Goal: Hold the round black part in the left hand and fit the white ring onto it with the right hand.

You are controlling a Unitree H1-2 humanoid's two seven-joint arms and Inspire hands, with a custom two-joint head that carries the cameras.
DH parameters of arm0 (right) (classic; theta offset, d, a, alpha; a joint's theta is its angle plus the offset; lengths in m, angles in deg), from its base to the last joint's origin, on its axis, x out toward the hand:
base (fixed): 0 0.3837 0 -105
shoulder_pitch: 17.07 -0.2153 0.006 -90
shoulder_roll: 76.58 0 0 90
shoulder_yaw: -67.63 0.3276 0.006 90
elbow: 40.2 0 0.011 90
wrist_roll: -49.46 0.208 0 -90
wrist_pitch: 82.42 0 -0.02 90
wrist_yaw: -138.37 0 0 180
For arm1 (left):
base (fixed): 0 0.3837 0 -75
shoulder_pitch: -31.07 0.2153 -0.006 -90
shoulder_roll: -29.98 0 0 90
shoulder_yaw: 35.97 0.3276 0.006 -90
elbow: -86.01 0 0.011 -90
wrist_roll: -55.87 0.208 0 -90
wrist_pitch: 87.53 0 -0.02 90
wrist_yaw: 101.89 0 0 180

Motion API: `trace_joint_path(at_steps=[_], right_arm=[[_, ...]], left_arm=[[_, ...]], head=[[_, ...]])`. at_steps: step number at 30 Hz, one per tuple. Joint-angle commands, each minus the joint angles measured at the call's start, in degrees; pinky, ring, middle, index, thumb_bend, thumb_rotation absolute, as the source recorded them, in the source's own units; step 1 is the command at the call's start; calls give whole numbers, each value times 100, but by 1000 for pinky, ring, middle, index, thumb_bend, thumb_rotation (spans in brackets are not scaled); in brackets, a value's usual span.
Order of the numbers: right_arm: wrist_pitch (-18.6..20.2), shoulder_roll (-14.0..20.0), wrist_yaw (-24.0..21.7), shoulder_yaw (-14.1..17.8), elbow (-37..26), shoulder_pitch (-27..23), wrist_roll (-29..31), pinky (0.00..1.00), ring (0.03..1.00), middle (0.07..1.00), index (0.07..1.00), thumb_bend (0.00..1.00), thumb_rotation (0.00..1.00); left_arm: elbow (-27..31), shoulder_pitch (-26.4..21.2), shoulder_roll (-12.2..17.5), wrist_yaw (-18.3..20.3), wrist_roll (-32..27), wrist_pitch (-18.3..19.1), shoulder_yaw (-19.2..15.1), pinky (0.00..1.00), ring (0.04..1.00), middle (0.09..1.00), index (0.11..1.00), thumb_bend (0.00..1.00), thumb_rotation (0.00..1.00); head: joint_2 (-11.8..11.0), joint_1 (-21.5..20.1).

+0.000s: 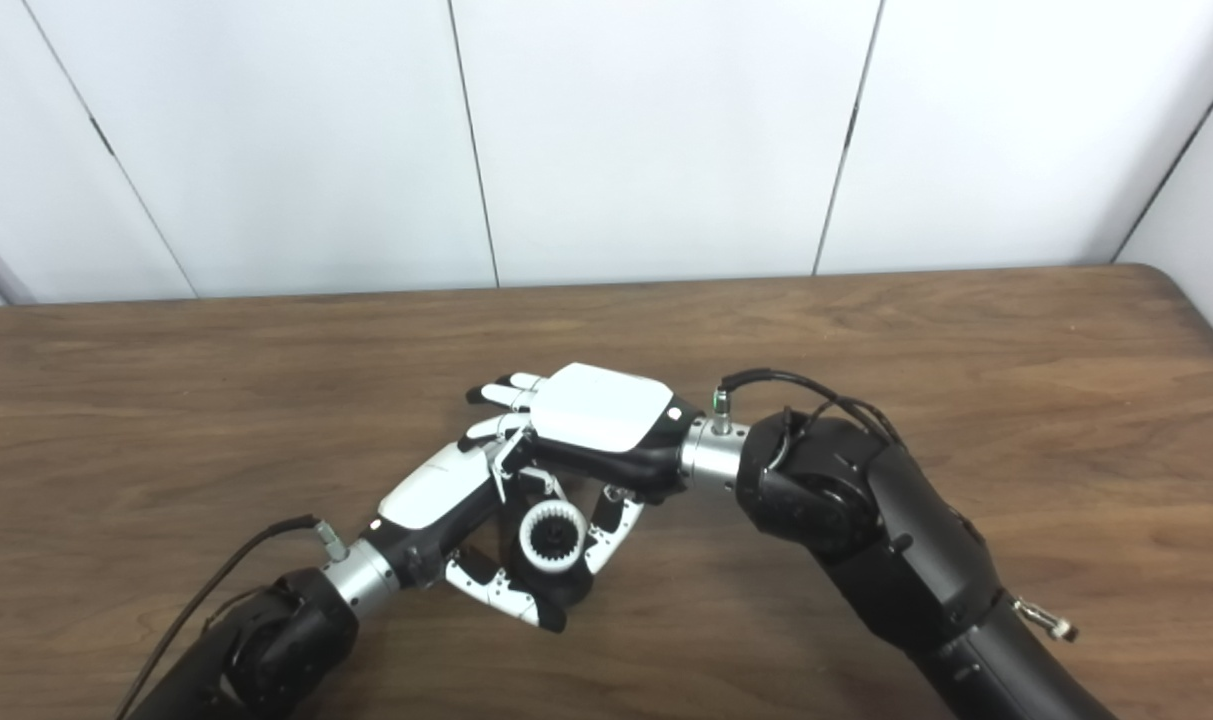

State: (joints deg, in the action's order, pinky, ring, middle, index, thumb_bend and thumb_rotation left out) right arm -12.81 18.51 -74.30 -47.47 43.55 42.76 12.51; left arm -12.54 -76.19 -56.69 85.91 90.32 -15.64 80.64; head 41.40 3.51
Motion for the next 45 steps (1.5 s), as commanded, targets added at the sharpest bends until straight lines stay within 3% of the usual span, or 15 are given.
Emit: trace_joint_path(at_steps=[1,25,45], right_arm=[[-69,8,125,61,-119,-129,100,1000,1000,881,480,526,143],[-288,41,308,128,386,-407,162,1000,1000,877,480,526,142],[-229,112,131,70,169,-216,315,1000,1000,871,480,526,141]], left_arm=[[49,33,-3,179,61,-30,58,1000,1000,897,480,525,60],[202,120,-108,199,114,61,86,1000,1000,876,479,525,63],[94,36,-230,196,361,212,199,1000,1000,877,481,525,62]], head=[[-1,13],[-1,114],[115,251]])
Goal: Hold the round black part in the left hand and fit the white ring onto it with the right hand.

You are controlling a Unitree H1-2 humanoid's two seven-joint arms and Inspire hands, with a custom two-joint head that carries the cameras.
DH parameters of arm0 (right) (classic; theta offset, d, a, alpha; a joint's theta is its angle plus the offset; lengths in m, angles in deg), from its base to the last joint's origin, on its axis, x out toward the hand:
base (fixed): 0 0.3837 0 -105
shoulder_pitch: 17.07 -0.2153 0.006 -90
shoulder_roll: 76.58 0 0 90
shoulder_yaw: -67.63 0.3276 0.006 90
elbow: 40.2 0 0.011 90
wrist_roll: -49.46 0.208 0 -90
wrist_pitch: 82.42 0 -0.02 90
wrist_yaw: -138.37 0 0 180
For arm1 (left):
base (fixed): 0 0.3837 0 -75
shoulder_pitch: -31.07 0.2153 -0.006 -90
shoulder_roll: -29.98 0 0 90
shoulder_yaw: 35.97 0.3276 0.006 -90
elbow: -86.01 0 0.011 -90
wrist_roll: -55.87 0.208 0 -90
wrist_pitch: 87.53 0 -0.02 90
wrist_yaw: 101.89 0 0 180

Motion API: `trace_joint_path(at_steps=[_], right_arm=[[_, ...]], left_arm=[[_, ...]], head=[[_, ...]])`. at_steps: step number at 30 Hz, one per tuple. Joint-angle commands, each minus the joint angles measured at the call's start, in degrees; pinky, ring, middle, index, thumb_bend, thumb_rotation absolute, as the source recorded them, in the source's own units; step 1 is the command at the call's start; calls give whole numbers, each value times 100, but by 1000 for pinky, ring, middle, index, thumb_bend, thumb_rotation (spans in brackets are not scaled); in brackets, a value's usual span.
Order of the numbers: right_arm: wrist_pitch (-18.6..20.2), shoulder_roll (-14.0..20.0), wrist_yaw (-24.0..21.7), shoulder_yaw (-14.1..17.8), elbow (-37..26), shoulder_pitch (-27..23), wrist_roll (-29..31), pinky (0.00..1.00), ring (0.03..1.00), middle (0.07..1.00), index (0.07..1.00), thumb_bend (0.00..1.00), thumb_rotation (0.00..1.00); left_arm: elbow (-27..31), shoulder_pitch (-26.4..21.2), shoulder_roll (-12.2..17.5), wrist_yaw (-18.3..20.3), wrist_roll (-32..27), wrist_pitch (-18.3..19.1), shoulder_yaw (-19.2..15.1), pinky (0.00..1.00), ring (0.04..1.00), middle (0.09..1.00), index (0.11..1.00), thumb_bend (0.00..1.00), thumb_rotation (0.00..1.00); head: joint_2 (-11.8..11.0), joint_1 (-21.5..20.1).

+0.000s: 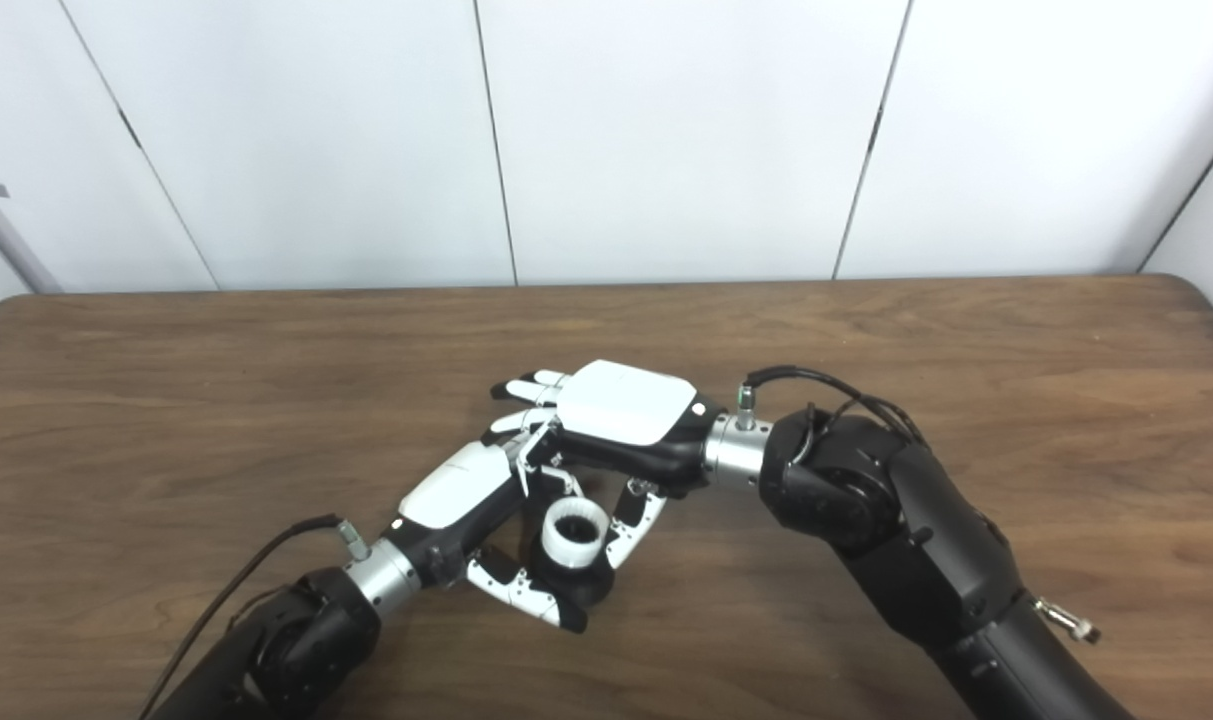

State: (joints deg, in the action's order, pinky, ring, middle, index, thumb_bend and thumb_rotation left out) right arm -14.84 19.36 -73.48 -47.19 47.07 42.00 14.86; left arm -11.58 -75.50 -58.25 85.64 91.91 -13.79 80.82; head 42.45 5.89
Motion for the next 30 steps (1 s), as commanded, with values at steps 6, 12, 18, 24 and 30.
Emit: trace_joint_path(at_steps=[6,12,18,24,30], right_arm=[[-6,115,-53,0,-267,-76,114,1000,1000,874,480,526,141],[18,179,-97,-27,-262,-75,108,1000,1000,876,480,526,142],[-28,242,-133,-50,-230,-77,207,1000,1000,877,480,526,141],[15,285,-217,-111,-303,-72,165,1000,1000,881,481,526,142],[18,262,-244,-133,-307,-56,178,1000,1000,876,481,526,142]], left_arm=[[-53,-74,-98,194,142,32,135,1000,1000,905,480,525,60],[-65,-66,-121,141,160,-12,124,1000,1000,908,480,525,60],[-31,-63,-170,149,255,68,155,1000,1000,916,480,525,61],[-76,-108,-196,145,250,86,132,1000,1000,910,480,525,61],[-93,-130,-192,131,194,42,118,1000,1000,904,480,525,62]], head=[[12,24],[29,19],[30,49],[17,65],[41,63]])
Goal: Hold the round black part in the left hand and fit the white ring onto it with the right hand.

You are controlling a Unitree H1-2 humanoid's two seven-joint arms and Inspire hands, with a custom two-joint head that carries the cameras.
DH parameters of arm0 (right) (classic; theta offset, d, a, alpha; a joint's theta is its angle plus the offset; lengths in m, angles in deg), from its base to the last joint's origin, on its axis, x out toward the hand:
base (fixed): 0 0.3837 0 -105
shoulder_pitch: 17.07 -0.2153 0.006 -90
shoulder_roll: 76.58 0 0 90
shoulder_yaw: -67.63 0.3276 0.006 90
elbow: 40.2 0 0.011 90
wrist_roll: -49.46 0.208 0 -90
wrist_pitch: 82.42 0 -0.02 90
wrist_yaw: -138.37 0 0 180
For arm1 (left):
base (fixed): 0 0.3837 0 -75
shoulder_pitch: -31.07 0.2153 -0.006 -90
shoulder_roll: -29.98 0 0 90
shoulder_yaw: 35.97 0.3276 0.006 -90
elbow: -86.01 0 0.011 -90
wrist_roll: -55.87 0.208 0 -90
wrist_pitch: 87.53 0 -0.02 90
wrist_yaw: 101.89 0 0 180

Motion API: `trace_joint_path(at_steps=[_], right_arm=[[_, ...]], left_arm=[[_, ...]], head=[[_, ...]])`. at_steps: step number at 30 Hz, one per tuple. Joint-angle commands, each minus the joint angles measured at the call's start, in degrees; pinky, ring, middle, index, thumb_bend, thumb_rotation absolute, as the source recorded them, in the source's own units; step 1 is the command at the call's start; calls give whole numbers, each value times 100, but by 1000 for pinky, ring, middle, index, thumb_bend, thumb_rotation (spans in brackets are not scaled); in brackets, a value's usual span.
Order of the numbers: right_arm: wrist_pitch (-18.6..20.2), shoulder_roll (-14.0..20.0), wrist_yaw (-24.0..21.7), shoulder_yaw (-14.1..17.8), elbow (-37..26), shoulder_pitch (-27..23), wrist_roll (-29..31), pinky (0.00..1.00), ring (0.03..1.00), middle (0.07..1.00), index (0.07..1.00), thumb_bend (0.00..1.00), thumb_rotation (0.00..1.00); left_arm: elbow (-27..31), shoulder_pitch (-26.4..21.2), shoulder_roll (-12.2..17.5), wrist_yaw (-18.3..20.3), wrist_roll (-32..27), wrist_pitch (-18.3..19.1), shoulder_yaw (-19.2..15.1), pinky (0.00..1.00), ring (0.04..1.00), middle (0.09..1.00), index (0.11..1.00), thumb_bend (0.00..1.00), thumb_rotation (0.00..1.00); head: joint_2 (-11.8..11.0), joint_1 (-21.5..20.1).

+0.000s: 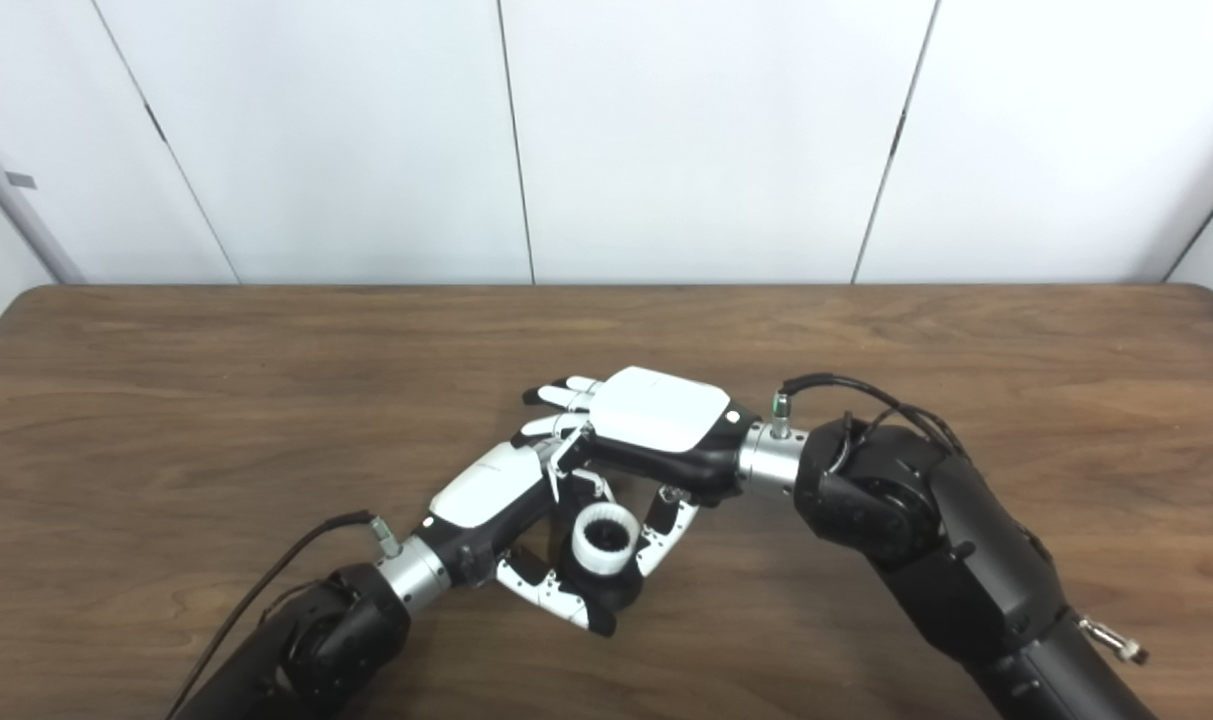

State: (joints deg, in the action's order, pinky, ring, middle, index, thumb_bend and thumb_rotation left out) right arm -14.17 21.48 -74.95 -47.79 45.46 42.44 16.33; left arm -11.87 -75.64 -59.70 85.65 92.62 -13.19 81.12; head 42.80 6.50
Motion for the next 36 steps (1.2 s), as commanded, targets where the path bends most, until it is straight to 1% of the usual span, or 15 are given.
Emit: trace_joint_path(at_steps=[1,6,13,14,20,24,28,31,33,36], right_arm=[[-50,47,-94,-78,-145,-91,26,1000,1000,875,481,526,143],[-56,51,-71,-66,-156,-34,69,1000,1000,877,481,526,142],[-107,68,-20,-75,-107,40,109,1000,1000,869,480,526,141],[-99,87,-42,-96,-112,45,78,1000,1000,860,480,526,141],[-21,155,-108,-170,-158,125,-10,1000,1000,878,480,526,142],[12,177,-101,-192,-186,200,2,1000,1000,881,480,526,141],[0,211,-53,-198,-168,255,48,1000,1000,883,480,526,141],[-54,230,10,-205,-117,289,51,1000,1000,882,480,526,142],[-70,241,28,-218,-95,297,62,1000,1000,884,481,526,144],[36,270,-63,-254,-126,278,106,1000,1000,892,485,525,149]], left_arm=[[-73,-116,-47,106,135,-35,86,1000,1000,903,480,525,62],[-31,-110,-34,110,204,8,85,1000,1000,895,480,525,61],[-57,-137,-10,35,427,17,107,1000,1000,913,481,525,62],[-64,-138,-6,13,463,12,111,1000,1000,908,481,525,60],[-119,-142,4,-111,589,-2,102,1000,1000,871,481,525,58],[-173,-164,18,-189,625,-62,98,1000,1000,893,481,525,56],[-233,-196,37,-322,700,-173,112,1000,1000,896,481,525,55],[-341,-216,28,-536,769,-320,116,1000,1000,883,481,525,54],[-370,-221,23,-604,847,-317,124,1000,1000,880,481,525,53],[-411,-229,25,-683,920,-302,139,1000,1000,875,481,525,53]], head=[[6,1],[45,-13],[75,-49],[75,-49],[107,-53],[113,-59],[122,-68],[127,-70],[135,-83],[137,-75]])
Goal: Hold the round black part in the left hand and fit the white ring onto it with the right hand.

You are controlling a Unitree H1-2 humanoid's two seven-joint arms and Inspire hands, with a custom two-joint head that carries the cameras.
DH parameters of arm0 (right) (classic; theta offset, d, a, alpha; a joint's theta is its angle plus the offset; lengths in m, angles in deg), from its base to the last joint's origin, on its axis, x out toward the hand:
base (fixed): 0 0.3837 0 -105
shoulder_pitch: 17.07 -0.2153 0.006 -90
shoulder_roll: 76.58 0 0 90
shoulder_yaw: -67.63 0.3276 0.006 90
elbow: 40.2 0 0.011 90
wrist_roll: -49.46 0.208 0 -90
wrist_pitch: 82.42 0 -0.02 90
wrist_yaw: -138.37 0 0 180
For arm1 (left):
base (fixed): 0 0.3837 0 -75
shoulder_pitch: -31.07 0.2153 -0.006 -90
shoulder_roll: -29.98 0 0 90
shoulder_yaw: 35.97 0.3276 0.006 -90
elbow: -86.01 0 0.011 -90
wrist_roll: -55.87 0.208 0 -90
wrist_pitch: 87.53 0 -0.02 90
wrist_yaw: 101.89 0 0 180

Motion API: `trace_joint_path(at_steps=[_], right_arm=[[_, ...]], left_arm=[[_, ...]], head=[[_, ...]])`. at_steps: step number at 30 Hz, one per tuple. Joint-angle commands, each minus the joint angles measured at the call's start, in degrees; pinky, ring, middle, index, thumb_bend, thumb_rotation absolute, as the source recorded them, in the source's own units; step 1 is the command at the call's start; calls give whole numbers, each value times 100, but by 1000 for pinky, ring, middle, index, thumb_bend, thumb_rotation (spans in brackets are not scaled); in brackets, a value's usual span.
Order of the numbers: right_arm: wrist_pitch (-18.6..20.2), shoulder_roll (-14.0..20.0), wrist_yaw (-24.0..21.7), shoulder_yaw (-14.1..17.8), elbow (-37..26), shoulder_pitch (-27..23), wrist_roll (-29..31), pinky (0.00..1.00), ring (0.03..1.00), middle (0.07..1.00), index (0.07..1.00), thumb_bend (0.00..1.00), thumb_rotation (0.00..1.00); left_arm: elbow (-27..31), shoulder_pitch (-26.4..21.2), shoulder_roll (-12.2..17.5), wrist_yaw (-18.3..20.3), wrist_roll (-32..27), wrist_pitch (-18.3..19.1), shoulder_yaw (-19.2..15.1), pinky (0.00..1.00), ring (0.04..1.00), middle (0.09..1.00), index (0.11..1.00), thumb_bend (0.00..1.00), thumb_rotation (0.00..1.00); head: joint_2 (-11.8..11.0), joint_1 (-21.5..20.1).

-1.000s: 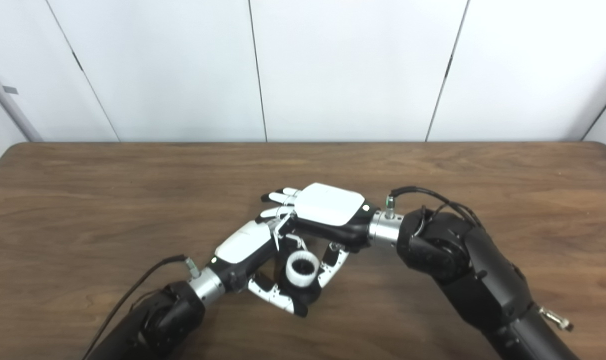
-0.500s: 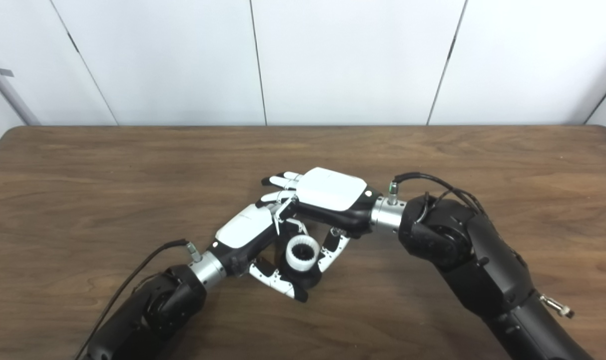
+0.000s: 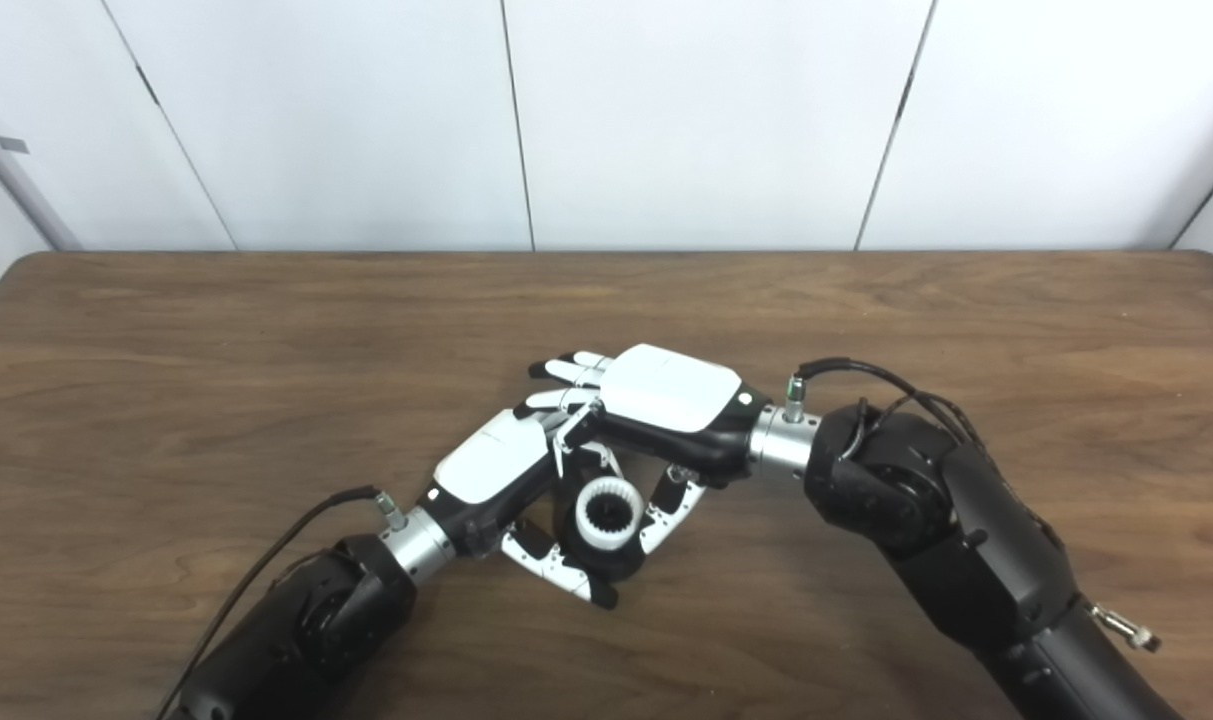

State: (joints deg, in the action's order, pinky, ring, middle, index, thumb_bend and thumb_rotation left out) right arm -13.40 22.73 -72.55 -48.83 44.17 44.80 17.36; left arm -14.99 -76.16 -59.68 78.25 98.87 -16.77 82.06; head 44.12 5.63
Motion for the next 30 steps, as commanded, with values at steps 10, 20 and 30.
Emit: trace_joint_path(at_steps=[10,20,30], right_arm=[[16,235,-306,-188,33,40,149,1000,1000,916,489,524,149],[22,299,-361,-199,-46,-16,272,1000,1000,941,541,757,182],[13,385,-407,-188,-139,-50,456,1000,1000,960,641,1000,198]], left_arm=[[-153,-192,-1,-62,427,114,109,1000,1000,873,481,524,54],[-354,-249,44,-362,809,180,252,1000,1000,857,482,525,55],[-549,-241,112,-515,931,242,256,1000,1000,814,482,525,54]], head=[[-1,31],[-1,47],[-17,26]])
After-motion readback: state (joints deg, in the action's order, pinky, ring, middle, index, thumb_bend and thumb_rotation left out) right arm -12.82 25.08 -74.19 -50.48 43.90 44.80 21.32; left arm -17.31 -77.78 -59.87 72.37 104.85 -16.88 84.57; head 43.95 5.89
